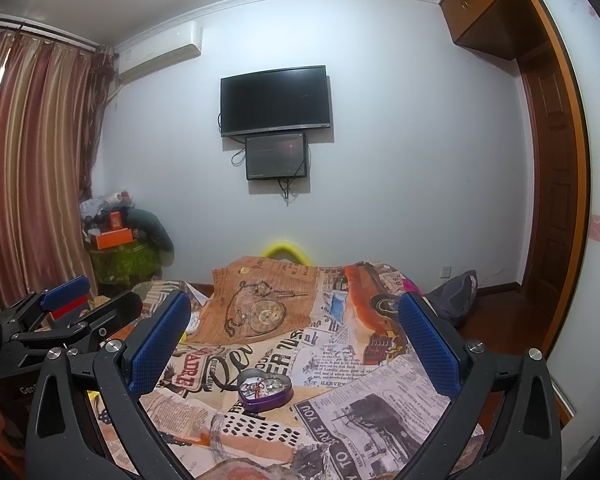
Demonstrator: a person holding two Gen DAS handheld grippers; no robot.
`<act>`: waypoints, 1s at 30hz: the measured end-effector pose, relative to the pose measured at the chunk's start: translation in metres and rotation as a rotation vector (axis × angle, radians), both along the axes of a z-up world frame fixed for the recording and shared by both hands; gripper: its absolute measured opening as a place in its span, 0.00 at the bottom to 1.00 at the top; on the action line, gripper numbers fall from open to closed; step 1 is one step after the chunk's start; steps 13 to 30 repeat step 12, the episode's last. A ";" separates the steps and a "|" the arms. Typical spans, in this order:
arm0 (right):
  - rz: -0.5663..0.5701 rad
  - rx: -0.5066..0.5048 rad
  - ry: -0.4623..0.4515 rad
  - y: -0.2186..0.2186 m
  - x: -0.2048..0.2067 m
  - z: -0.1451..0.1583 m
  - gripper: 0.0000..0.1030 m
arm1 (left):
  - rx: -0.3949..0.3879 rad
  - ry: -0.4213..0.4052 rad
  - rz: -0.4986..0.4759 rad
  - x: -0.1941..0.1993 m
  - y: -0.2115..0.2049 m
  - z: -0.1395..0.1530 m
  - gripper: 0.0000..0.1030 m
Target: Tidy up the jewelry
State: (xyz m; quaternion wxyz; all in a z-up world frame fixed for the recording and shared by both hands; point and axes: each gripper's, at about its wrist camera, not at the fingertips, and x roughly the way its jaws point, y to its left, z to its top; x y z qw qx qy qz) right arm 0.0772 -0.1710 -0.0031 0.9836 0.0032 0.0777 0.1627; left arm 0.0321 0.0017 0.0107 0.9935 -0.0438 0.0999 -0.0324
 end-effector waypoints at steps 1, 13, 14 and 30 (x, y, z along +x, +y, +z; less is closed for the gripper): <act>0.000 0.000 0.000 0.000 0.000 0.000 1.00 | 0.001 -0.001 -0.001 0.000 0.000 0.000 0.97; 0.003 -0.004 -0.005 0.001 -0.001 -0.001 1.00 | 0.001 -0.011 0.012 -0.002 0.001 -0.002 0.99; 0.003 -0.004 -0.005 0.001 -0.001 -0.001 1.00 | 0.001 -0.011 0.012 -0.002 0.001 -0.002 0.99; 0.003 -0.004 -0.005 0.001 -0.001 -0.001 1.00 | 0.001 -0.011 0.012 -0.002 0.001 -0.002 0.99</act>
